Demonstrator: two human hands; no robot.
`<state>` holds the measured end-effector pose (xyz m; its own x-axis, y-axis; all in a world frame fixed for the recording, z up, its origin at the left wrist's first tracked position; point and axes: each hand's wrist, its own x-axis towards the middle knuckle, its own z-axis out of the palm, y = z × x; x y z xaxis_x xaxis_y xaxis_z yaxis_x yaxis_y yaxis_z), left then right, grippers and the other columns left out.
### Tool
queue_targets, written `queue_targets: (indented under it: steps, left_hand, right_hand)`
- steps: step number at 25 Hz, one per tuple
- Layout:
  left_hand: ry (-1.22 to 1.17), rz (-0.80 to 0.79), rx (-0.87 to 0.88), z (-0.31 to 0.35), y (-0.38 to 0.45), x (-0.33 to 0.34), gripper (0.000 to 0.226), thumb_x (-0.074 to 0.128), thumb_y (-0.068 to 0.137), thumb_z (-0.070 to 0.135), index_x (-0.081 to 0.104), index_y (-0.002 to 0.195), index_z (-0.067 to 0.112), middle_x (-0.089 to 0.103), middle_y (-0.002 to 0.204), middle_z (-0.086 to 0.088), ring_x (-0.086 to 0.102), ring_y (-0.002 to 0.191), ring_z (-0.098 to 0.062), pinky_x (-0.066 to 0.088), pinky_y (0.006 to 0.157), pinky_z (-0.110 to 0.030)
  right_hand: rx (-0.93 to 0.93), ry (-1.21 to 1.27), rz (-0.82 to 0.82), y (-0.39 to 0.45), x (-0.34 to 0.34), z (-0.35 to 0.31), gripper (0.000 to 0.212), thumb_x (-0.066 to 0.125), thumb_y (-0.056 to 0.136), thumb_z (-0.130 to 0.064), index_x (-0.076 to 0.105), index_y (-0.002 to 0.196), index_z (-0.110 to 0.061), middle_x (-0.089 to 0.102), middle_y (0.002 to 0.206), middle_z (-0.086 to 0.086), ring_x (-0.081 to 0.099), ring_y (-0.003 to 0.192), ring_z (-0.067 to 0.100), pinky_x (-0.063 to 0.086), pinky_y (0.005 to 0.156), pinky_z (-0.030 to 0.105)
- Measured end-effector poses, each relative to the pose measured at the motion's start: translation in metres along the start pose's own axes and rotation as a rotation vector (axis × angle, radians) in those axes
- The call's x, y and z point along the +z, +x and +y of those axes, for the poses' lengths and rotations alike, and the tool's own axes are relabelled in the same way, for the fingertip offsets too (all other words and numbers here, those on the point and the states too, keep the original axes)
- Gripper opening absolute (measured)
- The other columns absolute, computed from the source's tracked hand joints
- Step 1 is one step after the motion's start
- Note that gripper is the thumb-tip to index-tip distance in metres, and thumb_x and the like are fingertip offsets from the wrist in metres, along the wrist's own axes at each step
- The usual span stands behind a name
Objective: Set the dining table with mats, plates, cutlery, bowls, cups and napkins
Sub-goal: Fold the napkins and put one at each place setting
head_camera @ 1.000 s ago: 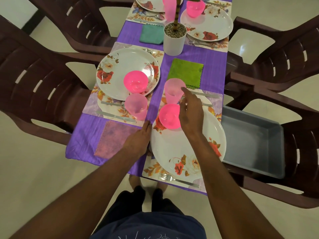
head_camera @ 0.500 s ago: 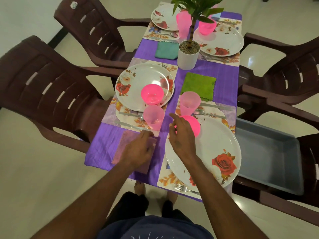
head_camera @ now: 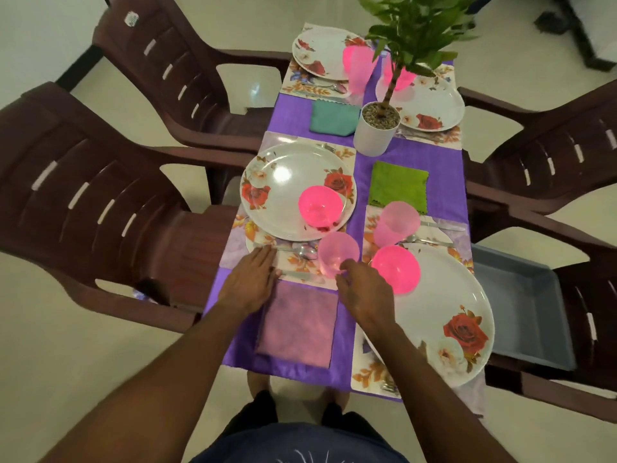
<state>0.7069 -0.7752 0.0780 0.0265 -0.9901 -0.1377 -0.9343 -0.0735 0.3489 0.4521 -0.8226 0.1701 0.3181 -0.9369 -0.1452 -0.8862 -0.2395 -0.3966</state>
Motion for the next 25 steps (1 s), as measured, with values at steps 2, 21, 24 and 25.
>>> queue_targets:
  steps: [2,21,24,25]
  left_hand:
    - [-0.002,-0.047,-0.012,-0.006,0.002,0.002,0.068,0.024,0.103,0.048,0.036,0.156,0.008,0.037,0.161,-0.012,0.038,0.146,-0.032,0.033,0.119,-0.050]
    - [0.081,-0.087,0.089,-0.033,0.004,-0.003,0.070,0.018,0.102,0.053,0.019,0.162,0.018,0.022,0.168,-0.004,0.021,0.154,-0.025,0.016,0.125,-0.052]
    - [0.086,-0.105,0.094,-0.035,0.005,-0.005,0.067,0.022,0.103,0.046,0.012,0.163,0.018,0.017,0.169,-0.004,0.017,0.155,-0.026,0.014,0.125,-0.051]
    - [0.088,-0.108,0.096,-0.035,0.006,-0.006,0.066,0.025,0.104,0.045,0.011,0.163,0.018,0.016,0.170,-0.003,0.016,0.156,-0.026,0.014,0.125,-0.050]
  right_hand:
    - [0.095,0.042,0.018,0.002,0.002,-0.006,0.022,0.055,0.100,-0.032,0.067,0.114,-0.020,0.069,0.103,0.002,0.066,0.094,0.024,0.053,0.070,0.034]
    - [0.283,-0.022,0.098,0.036,0.016,-0.050,0.024,0.050,0.101,-0.034,0.058,0.118,-0.020,0.067,0.108,0.003,0.065,0.097,0.025,0.054,0.072,0.037]
    - [0.327,0.011,0.035,0.033,0.011,-0.052,0.046,0.052,0.096,-0.053,0.049,0.134,-0.027,0.062,0.116,0.003,0.063,0.105,0.027,0.054,0.078,0.040]
    - [0.357,0.002,0.066,0.032,0.007,-0.054,0.052,0.050,0.095,-0.061,0.047,0.137,-0.029,0.059,0.118,0.004,0.061,0.107,0.027,0.053,0.079,0.041]
